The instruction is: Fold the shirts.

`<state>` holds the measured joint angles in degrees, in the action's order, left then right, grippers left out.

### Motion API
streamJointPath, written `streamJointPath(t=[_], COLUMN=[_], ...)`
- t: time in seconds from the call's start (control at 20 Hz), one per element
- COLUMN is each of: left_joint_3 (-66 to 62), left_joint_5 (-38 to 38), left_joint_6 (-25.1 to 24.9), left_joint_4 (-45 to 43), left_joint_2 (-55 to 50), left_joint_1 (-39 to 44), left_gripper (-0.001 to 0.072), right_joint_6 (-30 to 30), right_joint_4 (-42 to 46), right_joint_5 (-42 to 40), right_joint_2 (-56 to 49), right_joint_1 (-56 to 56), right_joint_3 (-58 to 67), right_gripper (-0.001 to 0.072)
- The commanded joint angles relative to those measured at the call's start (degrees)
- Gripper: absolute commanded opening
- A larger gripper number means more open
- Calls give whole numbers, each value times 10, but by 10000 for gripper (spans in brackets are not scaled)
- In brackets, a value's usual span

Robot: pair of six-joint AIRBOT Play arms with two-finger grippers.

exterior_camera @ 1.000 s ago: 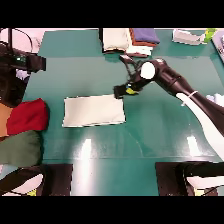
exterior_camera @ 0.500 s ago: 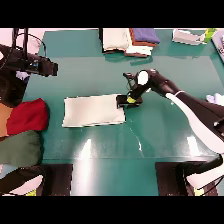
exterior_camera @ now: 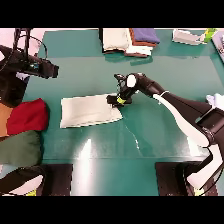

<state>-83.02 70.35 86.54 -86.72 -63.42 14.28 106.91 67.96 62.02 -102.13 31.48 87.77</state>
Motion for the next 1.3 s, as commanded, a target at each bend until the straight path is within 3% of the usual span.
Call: streamJointPath(t=[0.0, 0.25, 0.35, 0.7, 0.85, 1.25], left_joint_3=[0, 0, 0, 0, 0, 0], left_joint_5=[0, -26, -38, -43, -43, -42], left_joint_6=[0, 1, 3, 34, 37, 50], left_joint_4=[-1, 0, 0, 17, 20, 21], left_joint_2=[0, 0, 0, 0, 0, 0], left_joint_1=[28, 111, 129, 133, 133, 133], left_gripper=[25, 26, 25, 26, 26, 26], right_joint_6=[-4, -24, -46, -96, -106, -110], right_joint_4=[47, 189, 206, 200, 145, 110], right_joint_5=[5, 109, 136, 146, 123, 101], right_joint_2=[51, 187, 228, 268, 263, 261], right_joint_1=[-41, -204, -296, -605, -692, -750], right_joint_3=[4, 4, 4, 4, 4, 78], right_gripper=[20, 20, 20, 20, 20, 19])
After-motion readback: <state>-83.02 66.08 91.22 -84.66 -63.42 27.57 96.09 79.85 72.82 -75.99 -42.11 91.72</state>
